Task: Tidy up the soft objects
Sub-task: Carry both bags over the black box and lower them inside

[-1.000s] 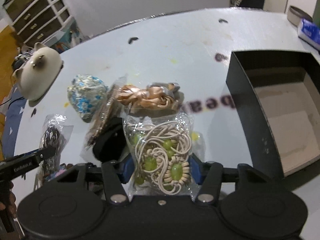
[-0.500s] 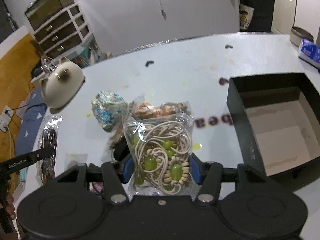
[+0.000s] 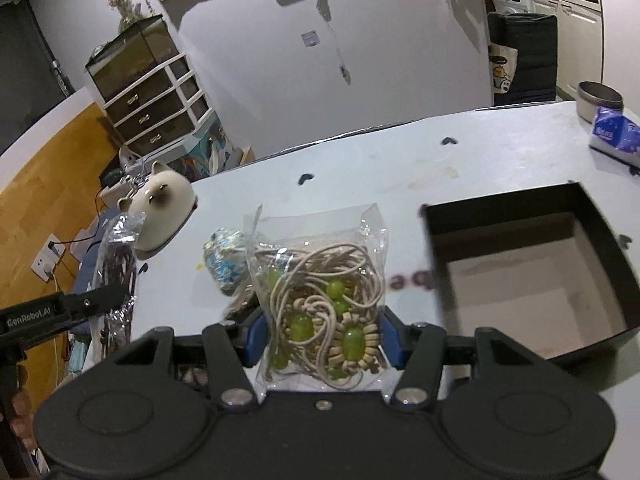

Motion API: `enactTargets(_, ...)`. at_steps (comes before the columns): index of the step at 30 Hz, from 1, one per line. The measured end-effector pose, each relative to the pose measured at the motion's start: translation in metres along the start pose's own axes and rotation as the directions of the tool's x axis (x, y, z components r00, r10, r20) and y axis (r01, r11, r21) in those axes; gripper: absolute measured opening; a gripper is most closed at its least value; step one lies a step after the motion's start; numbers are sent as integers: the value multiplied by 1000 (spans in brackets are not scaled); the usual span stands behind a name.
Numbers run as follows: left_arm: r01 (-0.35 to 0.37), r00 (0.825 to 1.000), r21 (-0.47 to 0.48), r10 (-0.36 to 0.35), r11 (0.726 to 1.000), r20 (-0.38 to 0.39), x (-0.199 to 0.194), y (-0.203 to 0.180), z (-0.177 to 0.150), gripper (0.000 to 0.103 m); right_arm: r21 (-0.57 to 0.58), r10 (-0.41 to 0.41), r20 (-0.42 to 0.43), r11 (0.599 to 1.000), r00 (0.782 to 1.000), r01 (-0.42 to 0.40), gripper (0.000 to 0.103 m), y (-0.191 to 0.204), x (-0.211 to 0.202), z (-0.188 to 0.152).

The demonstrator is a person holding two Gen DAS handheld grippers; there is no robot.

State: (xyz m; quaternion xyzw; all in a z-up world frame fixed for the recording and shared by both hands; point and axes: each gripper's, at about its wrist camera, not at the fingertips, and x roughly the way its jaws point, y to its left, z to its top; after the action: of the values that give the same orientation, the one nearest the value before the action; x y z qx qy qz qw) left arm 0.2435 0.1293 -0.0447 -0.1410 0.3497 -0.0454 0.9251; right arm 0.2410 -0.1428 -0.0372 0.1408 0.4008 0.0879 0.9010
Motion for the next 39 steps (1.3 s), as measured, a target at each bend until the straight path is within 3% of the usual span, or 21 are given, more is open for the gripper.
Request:
enactTargets(14,64,998,7,-64,998,-29,40,-142,-20,32,30,-9,-5,999,1000,10,57,-133,-26,34)
enactTargets(24,138,981,-41,-142,990,-130,98,-218,-40,32,10,-36,-71,999,997,37,57,-200,-24,45)
enactTargets(33,29,973,-76,-45,997,-225,143,-232,-64,32,29,-18,-150,999,989,22,57,-229,-8,50)
enactTargets(39,-38,975,-19,33,999,-220,148,-236,-68,43,21,10,-195,1000,981,-6,58,-227,7,50)
